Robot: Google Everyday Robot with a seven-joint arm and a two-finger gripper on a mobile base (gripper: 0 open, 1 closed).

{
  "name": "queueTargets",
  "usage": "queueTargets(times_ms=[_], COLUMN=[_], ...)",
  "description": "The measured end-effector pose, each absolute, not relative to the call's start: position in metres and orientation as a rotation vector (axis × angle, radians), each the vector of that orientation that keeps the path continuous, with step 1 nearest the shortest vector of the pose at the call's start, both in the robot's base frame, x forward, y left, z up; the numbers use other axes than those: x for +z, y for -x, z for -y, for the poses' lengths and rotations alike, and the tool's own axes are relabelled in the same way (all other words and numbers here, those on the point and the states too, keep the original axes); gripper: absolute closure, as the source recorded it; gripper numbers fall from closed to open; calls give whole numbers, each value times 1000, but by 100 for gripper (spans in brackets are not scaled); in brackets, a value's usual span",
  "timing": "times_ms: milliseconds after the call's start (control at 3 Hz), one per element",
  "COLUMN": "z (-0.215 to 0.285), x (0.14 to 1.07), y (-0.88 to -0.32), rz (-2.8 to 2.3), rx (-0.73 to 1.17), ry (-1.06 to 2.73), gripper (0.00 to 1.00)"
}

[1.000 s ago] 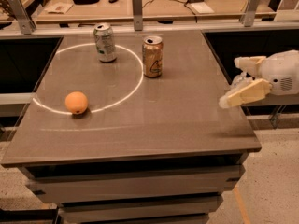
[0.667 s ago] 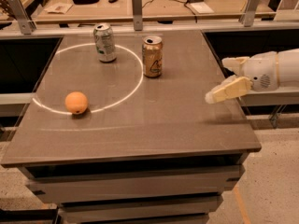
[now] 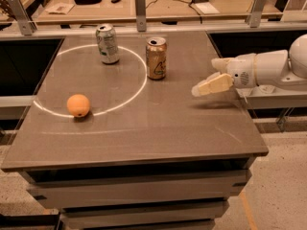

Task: Knock orange can over

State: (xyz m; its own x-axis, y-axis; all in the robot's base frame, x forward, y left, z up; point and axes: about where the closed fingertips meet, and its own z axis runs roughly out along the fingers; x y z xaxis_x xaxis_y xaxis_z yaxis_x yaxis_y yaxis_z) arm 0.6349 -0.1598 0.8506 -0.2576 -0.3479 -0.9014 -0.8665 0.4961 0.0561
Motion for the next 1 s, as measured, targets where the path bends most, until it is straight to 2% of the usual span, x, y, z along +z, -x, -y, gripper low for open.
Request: queueTargets(times_ms=[1000], z=[86], x=[863], y=[-683], rz=[-1676], rx=[822], ry=[906], gripper=[0])
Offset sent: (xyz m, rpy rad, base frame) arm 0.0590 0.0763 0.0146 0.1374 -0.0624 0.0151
